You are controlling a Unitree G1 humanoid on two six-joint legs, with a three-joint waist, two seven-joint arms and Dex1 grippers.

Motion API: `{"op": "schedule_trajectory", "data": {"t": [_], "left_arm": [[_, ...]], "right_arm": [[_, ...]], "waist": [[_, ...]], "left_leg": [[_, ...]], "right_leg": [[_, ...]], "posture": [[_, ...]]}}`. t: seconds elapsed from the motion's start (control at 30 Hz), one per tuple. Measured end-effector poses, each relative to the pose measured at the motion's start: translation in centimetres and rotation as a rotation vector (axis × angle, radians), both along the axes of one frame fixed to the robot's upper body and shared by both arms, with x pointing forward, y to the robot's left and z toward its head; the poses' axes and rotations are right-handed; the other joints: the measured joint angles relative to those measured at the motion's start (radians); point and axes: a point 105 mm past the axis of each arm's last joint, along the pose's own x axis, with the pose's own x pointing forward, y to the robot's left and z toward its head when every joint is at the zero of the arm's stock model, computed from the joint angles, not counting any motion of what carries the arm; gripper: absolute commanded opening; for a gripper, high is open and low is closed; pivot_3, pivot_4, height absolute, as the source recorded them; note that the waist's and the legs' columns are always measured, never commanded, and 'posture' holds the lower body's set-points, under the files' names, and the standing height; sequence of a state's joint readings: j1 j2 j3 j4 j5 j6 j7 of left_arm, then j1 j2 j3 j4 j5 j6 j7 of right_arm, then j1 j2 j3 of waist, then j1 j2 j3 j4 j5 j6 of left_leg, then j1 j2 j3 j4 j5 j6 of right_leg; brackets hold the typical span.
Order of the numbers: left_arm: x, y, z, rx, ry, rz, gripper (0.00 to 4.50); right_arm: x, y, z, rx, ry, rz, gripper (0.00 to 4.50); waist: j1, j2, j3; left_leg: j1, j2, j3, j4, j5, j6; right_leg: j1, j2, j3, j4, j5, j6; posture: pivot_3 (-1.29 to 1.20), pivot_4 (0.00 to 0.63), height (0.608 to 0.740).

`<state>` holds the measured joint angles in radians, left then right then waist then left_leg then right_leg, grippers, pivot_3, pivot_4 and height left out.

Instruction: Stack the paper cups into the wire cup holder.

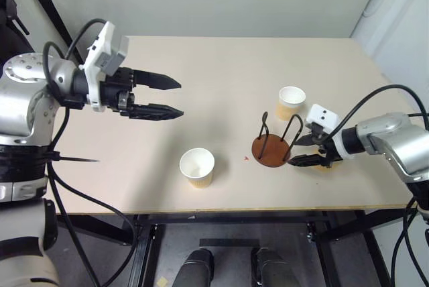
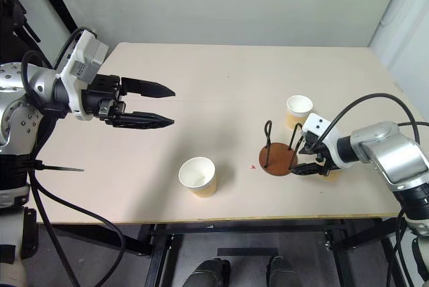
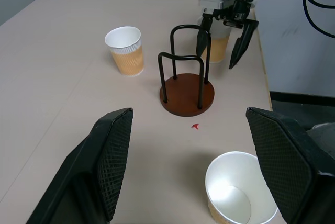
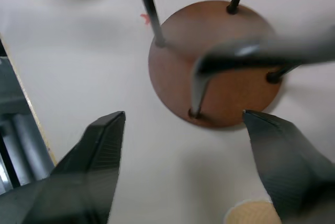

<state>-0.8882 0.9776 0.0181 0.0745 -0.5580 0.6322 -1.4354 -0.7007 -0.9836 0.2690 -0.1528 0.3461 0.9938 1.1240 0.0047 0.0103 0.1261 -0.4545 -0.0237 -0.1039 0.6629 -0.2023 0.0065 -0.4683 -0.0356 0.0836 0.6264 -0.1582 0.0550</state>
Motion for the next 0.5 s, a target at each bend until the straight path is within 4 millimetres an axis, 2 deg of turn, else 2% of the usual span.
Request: {"op": "schedule_trajectory", "data": {"t": [0.1,0.4,0.5], "left_arm": [[0.0,0.0,0.0,-0.001,-0.001,0.001,3.72],[0.1,-0.1,0.0,-0.007,-0.005,-0.005,3.72],[0.2,0.0,0.0,-0.010,-0.004,-0.003,3.72]], "right_arm": [[-0.4,0.2,0.9,0.040,0.006,0.009,3.64],[-3.6,0.4,3.6,0.070,0.039,0.154,3.64],[-3.3,0.0,5.2,0.080,-0.007,0.158,3.64]], "waist": [[0.001,0.000,0.000],[0.001,0.000,0.000],[0.000,0.000,0.000]], "left_leg": [[0.000,0.000,0.000,0.000,0.000,0.000],[0.000,0.000,0.000,0.000,-0.001,-0.001],[0.000,-0.001,0.000,0.000,-0.001,-0.001]], "right_leg": [[0.000,0.000,0.000,0.000,0.000,0.001],[0.000,0.000,0.000,0.000,-0.002,0.001],[0.000,0.000,0.000,0.000,-0.002,0.001]], "posture": [[0.00,0.150,0.740],[0.00,0.150,0.740],[0.00,0.150,0.740]]}}
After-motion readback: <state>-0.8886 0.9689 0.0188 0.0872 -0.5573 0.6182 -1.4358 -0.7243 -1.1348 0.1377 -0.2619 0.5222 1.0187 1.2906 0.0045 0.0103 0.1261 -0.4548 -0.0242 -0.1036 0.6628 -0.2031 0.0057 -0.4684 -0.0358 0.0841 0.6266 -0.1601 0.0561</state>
